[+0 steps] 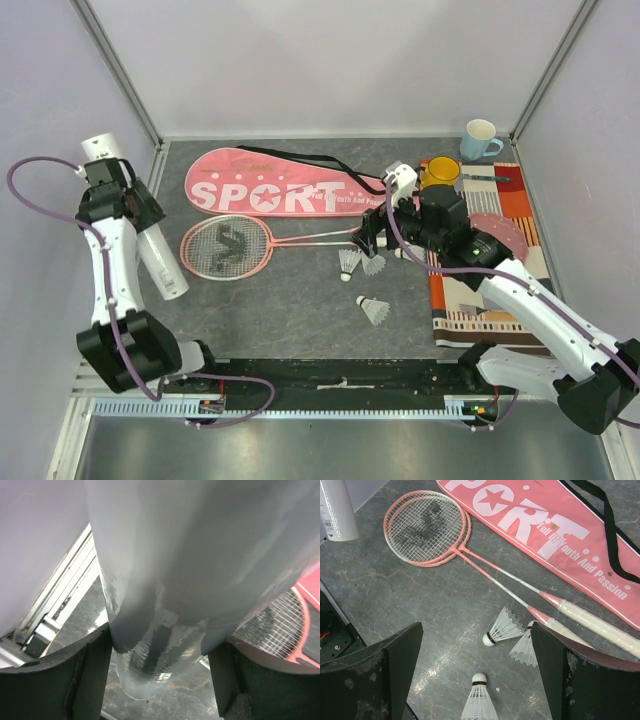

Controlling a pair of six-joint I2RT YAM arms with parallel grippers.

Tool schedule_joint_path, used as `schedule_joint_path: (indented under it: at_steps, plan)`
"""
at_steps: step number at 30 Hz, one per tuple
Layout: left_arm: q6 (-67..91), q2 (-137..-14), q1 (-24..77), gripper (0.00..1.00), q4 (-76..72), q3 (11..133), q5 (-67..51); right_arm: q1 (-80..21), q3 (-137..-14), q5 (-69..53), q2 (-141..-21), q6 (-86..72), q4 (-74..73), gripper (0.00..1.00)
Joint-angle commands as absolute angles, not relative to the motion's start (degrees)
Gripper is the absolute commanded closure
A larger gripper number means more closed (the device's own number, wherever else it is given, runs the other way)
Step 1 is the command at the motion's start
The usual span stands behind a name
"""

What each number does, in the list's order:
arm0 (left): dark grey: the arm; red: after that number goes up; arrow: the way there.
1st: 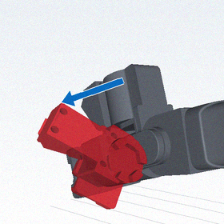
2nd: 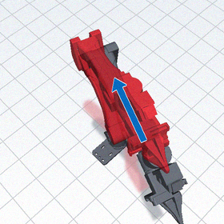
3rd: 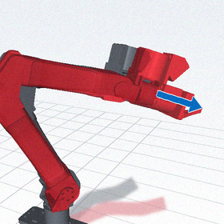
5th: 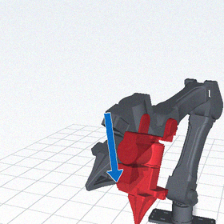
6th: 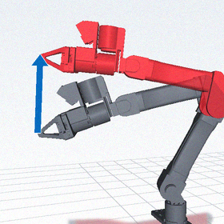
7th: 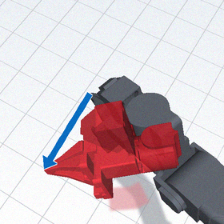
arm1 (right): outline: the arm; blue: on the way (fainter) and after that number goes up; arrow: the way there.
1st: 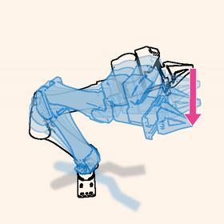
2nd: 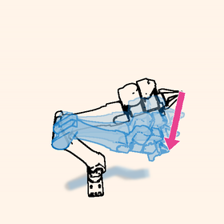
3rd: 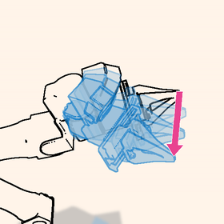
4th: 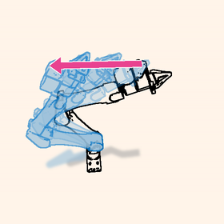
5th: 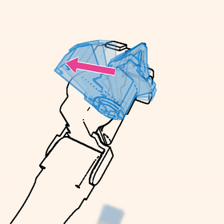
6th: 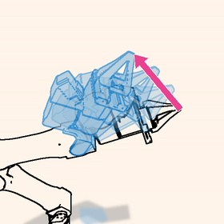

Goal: Pack up the badminton gear

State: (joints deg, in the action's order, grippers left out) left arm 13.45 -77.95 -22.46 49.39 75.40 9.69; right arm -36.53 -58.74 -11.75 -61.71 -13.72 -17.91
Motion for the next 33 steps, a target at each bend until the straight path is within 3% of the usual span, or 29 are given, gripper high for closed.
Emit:
schedule_joint_path:
  at_steps: [1,7,11,17,20,26,33]
  plan:
    - [15.64,-68.31,-17.94,0.67,43.95,71.29,1.51,-36.65,-62.05,-12.30,-63.62,-15.03,-17.84,0.02]
    - [15.56,-57.93,-0.72,0.64,37.54,67.59,-2.01,-36.74,-63.97,-12.39,-67.06,-15.12,-19.32,0.02]
    - [9.95,-56.52,11.04,0.65,35.16,66.45,-12.03,-36.74,-65.21,-12.92,-67.77,-15.29,-21.35,0.02]
    - [2.04,-49.67,20.37,0.63,25.77,56.54,-21.87,-36.65,-67.06,-14.94,-67.06,-15.55,-27.59,0.02]
    - [0.09,-48.52,23.98,0.63,24.09,54.06,-21.10,-36.74,-70.13,-12.41,-66.97,-18.00,-31.10,0.02]
    - [-2.64,-48.69,28.47,0.65,21.09,49.13,-20.22,-36.65,-90.06,-7.03,-70.30,-17.05,-43.41,0.02]
    - [-3.08,-47.90,29.97,0.64,20.04,47.29,-16.70,-36.56,-107.91,-16.25,-77.51,-17.83,-49.21,0.02]
